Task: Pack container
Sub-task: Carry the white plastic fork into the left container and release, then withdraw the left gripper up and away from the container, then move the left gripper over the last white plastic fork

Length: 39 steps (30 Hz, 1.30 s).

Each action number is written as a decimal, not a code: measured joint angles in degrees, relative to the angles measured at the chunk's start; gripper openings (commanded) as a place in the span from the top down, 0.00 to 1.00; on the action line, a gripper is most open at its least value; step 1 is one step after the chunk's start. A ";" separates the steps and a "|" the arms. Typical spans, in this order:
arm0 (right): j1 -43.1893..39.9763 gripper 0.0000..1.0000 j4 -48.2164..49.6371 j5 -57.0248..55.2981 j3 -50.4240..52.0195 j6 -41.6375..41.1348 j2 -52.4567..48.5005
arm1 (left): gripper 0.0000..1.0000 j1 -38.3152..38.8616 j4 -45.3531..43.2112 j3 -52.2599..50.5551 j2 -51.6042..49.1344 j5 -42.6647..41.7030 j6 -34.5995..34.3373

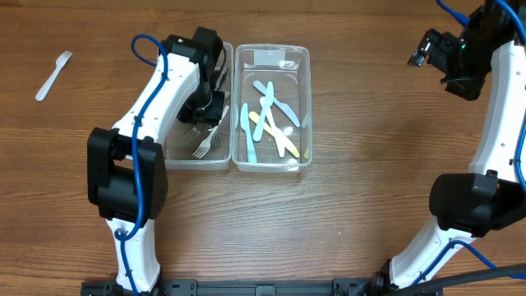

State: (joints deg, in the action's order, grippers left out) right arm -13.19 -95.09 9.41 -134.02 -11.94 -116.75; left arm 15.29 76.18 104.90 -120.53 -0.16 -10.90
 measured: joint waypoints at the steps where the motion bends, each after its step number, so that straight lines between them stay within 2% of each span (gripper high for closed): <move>1: 0.00 0.00 -0.02 -0.02 0.00 -0.02 0.00 | 0.34 0.00 1.29 1.81 0.00 0.72 0.22; 6: 0.00 0.00 -0.02 -0.04 0.07 -0.02 0.00 | 0.11 -0.46 9.66 21.38 2.58 8.46 2.05; 10: 0.00 0.00 0.04 -0.07 0.11 0.02 0.00 | 0.09 -4.13 12.57 34.60 8.33 11.80 3.61; 13: 0.02 0.00 0.04 -0.09 0.11 0.00 0.00 | 0.03 -9.46 12.04 41.68 12.48 12.96 3.89; 18: 0.00 0.00 0.48 -0.37 0.11 0.00 0.00 | 0.00 -20.11 2.19 44.44 14.62 14.40 8.44; 25: 0.00 0.00 0.50 -0.42 0.11 0.02 0.00 | 0.00 -31.10 -10.71 44.28 2.05 13.07 16.85; 33: 0.00 0.00 0.39 -0.42 0.11 -0.02 0.00 | 0.00 -38.84 -14.95 43.87 -17.42 7.50 26.25; 39: 0.00 0.00 -0.52 -0.42 0.13 -0.02 0.00 | 0.03 -42.40 -19.54 43.85 -26.97 1.88 30.84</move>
State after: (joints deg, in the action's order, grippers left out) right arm -13.19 -95.61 8.99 -133.88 -11.97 -116.75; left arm -27.11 56.64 148.75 -147.50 1.72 19.94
